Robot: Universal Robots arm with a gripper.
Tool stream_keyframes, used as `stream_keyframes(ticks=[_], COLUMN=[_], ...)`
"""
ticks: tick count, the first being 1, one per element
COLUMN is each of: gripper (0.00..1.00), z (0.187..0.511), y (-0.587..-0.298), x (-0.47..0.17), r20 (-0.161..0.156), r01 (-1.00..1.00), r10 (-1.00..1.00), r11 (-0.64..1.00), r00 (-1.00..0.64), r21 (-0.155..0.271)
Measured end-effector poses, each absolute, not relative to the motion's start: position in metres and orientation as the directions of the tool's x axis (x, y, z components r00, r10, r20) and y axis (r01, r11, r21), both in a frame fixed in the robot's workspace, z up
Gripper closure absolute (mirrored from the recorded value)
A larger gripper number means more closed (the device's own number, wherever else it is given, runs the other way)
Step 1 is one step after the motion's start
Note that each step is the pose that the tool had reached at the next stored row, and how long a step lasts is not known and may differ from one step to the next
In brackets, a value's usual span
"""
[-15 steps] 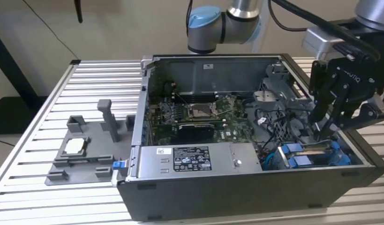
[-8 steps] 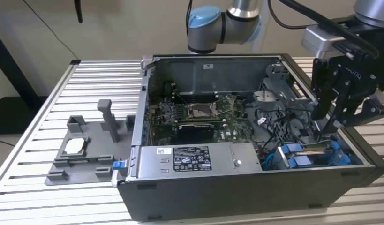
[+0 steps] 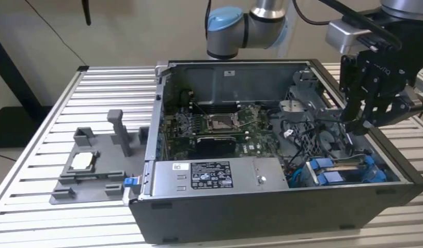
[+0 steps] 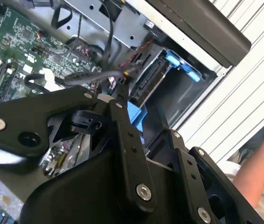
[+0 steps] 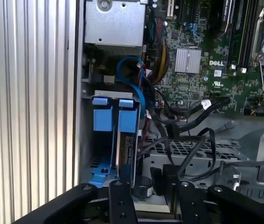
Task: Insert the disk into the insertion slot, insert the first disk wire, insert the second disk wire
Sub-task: 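Insert the disk into the insertion slot, then insert the first disk wire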
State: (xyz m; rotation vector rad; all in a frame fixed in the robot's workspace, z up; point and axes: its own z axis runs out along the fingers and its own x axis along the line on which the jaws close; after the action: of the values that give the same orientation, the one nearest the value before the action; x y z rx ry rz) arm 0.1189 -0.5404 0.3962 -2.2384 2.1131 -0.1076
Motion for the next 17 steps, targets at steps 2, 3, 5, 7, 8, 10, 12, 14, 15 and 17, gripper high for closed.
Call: stream_keyframes(ticks=[2,3,5,7,8,10,12,14,15,17], gripper=[0.59,0.59,0.59,0.59,0.59,0.59,0.59,0.59,0.59,0.59], z=[0.3960,0.3959,0.3956,0.3951,0.3948,0.3937,0.3922,0.3908,0.3900,0.3887], y=[-0.5354,-0.5347,-0.5346,-0.5346,-0.5346,-0.5345,-0.5346,-0.5345,-0.5344,-0.5342], x=[0.1188,0.1187,0.1185,0.1180,0.1179,0.1177,0.1175,0.1173,0.1172,0.1169], r20=[0.010,0.012,0.014,0.017,0.018,0.021,0.023,0.026,0.028,0.031], r01=[-0.992,-0.992,-0.990,-0.988,-0.987,-0.984,-0.981,-0.979,-0.978,-0.977], r10=[-0.998,-0.998,-0.997,-0.995,-0.994,-0.991,-0.989,-0.987,-0.987,-0.986], r11=[-0.060,-0.064,-0.081,-0.102,-0.113,-0.134,-0.149,-0.160,-0.163,-0.166], r00=[0.060,0.063,0.080,0.100,0.111,0.132,0.147,0.158,0.160,0.164], r21=[-0.107,-0.113,-0.115,-0.115,-0.114,-0.116,-0.122,-0.130,-0.132,-0.133])
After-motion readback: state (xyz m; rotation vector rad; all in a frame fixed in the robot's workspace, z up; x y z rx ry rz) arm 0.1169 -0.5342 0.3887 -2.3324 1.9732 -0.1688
